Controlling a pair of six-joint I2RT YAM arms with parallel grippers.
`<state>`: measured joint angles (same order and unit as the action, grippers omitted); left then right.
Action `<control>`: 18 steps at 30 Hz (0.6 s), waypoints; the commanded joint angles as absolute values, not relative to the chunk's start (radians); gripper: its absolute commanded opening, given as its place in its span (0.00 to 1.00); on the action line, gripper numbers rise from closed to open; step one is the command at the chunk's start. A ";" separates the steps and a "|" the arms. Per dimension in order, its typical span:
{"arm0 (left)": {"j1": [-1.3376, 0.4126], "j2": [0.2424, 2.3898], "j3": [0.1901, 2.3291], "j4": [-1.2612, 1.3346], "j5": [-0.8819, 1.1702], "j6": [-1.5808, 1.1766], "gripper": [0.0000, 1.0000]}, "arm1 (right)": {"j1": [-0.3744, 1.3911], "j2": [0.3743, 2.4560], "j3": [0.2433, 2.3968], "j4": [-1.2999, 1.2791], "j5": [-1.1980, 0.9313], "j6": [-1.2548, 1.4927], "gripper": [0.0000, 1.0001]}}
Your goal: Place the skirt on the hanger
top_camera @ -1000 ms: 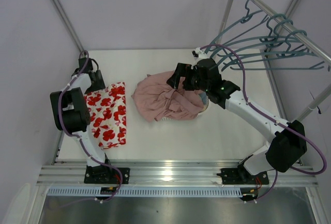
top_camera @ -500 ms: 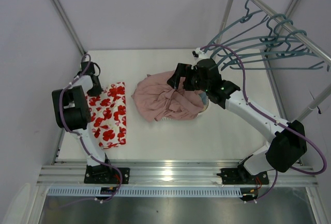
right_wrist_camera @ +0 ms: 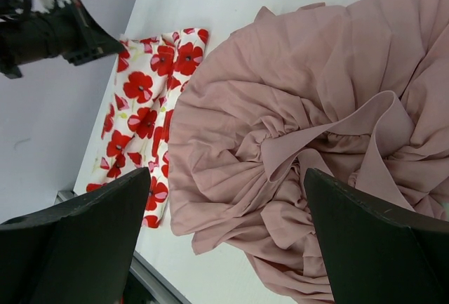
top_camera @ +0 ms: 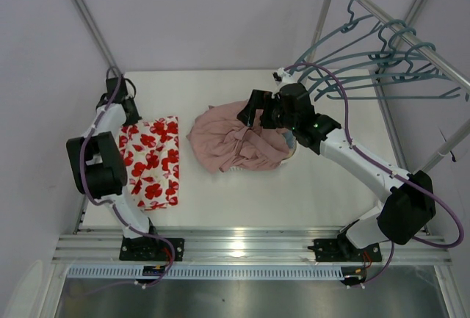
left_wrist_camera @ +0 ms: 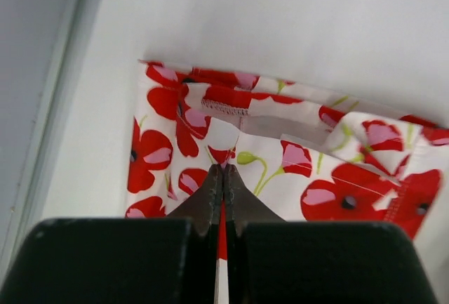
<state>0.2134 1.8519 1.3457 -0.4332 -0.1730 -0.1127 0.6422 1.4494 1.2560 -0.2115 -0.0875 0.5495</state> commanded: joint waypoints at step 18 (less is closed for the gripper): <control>0.350 1.678 1.405 -0.450 0.070 -0.204 0.00 | 0.649 1.419 1.243 -0.187 -0.110 0.549 0.99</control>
